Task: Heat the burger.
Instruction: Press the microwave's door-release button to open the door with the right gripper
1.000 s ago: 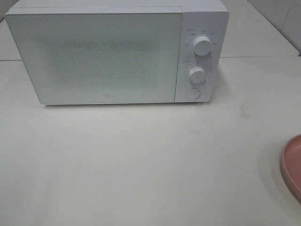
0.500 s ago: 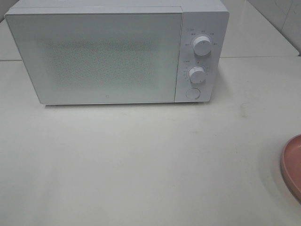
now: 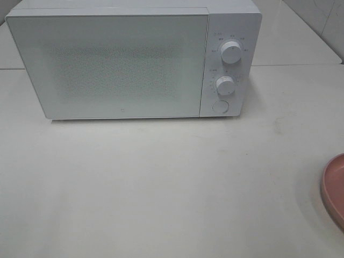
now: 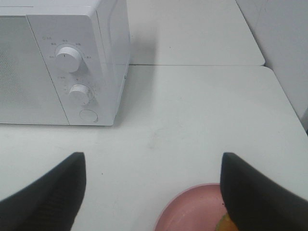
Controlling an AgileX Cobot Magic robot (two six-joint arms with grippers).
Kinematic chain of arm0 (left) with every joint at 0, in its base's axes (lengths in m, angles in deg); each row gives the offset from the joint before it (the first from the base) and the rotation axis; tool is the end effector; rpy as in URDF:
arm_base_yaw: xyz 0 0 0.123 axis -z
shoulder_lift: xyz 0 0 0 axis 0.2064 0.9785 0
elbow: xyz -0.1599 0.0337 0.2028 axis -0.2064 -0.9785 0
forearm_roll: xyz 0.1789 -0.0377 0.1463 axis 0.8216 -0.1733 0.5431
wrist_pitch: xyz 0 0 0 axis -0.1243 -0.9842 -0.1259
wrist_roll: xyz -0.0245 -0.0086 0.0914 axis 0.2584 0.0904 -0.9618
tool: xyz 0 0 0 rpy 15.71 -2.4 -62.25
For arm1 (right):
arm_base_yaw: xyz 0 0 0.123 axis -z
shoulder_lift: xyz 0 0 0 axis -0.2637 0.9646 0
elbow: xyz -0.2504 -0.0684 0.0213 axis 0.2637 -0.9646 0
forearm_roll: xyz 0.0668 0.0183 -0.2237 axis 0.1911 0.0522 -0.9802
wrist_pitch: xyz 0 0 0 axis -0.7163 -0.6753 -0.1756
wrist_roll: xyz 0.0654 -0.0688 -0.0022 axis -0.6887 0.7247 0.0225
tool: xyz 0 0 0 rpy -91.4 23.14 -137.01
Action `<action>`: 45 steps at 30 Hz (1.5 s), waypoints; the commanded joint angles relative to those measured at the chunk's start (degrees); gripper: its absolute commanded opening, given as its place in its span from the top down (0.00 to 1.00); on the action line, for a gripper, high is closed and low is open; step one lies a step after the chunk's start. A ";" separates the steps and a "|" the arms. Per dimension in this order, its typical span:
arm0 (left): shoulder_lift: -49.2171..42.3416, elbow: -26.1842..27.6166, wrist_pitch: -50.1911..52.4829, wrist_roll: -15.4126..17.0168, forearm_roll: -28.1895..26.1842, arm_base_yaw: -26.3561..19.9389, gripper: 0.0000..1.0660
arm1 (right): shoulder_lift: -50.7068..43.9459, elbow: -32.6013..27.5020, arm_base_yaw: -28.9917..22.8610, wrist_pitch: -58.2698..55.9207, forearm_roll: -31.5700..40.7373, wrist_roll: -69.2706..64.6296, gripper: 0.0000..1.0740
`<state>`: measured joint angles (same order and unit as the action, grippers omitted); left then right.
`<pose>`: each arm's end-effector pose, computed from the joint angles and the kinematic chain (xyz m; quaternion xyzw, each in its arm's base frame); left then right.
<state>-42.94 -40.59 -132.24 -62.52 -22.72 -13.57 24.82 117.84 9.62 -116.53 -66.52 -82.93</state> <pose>0.0034 -0.0202 0.2742 0.0586 0.8397 -0.0745 0.5348 0.0829 0.0046 0.3018 -0.0107 0.8123 0.0260 0.5826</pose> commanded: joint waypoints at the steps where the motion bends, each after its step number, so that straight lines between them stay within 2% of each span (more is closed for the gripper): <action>1: -0.92 -0.11 -0.34 -0.06 0.06 -0.11 0.07 | 2.75 0.34 0.06 2.81 0.00 -0.17 0.30; 21: -0.92 -0.11 -0.34 -0.06 0.06 -0.11 0.07 | 16.21 -0.63 0.06 16.50 0.00 -0.17 0.30; 28: -0.92 -0.11 -0.34 -0.06 0.06 -0.11 0.07 | 21.83 -5.21 0.06 27.96 0.00 -0.17 0.30; 35: -0.92 -0.11 -0.34 -0.06 0.06 -0.11 0.07 | 26.64 -7.10 0.06 36.55 -0.23 -0.17 0.30; 38: -0.92 -0.11 -0.34 -0.06 0.06 -0.11 0.07 | 29.45 -8.37 0.06 42.17 -0.23 -0.17 0.30; 40: -0.86 -0.11 -0.34 -0.06 0.06 -0.11 0.07 | 33.40 -10.37 0.06 50.13 -0.23 -0.17 0.30; 43: -0.86 -0.11 -0.34 -0.06 0.06 -0.11 0.07 | 34.49 -11.00 0.06 52.71 -0.23 -0.17 0.30; 45: -0.86 -0.11 -0.34 -0.06 0.06 -0.11 0.07 | 37.24 -12.83 0.06 60.45 -0.23 -0.17 0.30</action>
<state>-42.94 -40.59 -132.24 -62.52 -22.72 -13.57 59.94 106.38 9.62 -64.16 -66.52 -82.93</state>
